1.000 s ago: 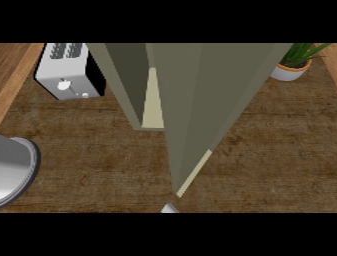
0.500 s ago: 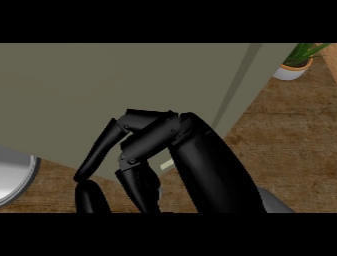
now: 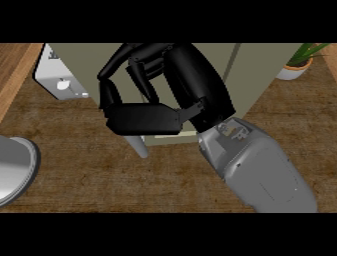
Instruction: Pick up the bottled water, place it into the cabinet and close the cabinet
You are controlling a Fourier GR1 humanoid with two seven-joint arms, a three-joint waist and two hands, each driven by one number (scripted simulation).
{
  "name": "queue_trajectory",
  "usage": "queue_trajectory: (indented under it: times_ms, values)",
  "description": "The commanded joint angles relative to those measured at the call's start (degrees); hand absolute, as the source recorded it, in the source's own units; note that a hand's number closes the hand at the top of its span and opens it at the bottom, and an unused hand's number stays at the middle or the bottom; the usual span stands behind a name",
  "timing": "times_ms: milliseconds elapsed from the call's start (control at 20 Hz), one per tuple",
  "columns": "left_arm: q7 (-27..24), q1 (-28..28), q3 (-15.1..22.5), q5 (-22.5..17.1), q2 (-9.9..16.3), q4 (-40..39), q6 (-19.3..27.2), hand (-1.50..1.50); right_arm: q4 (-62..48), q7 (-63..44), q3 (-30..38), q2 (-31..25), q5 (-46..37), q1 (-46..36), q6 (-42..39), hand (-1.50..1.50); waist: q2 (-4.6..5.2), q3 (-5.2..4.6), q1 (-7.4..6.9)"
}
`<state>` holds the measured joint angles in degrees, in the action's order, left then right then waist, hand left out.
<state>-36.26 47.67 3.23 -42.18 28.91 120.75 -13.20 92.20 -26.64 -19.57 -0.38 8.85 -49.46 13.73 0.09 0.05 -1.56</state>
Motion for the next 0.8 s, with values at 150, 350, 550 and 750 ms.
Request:
queue_trajectory:
  times_ms: [150,350,550,750]
  values:
    - [-0.33,0.36,-2.44,-0.15,-0.95,-3.19,-4.36,1.5,-18.41,6.36,6.28,0.34,1.85,-8.1,-3.97,1.5,0.09,-0.1,-0.2]
    - [3.07,0.14,-7.03,-5.91,2.71,-1.33,-5.59,1.5,-24.19,10.49,7.63,0.37,2.0,-8.67,-5.54,1.5,0.35,-0.1,-0.5]
    - [2.74,-1.09,-4.18,-2.91,0.55,0.08,-3.94,1.5,-29.17,16.73,8.33,-0.32,0.97,-5.55,-6.41,1.5,0.83,-0.08,-0.92]
    - [2.52,-1.06,-4.34,-3.26,0.83,-1.19,-5.71,1.5,-31.9,17.12,8.94,-1.78,0.86,-6.77,-5.43,1.5,0.95,-0.15,-1.36]
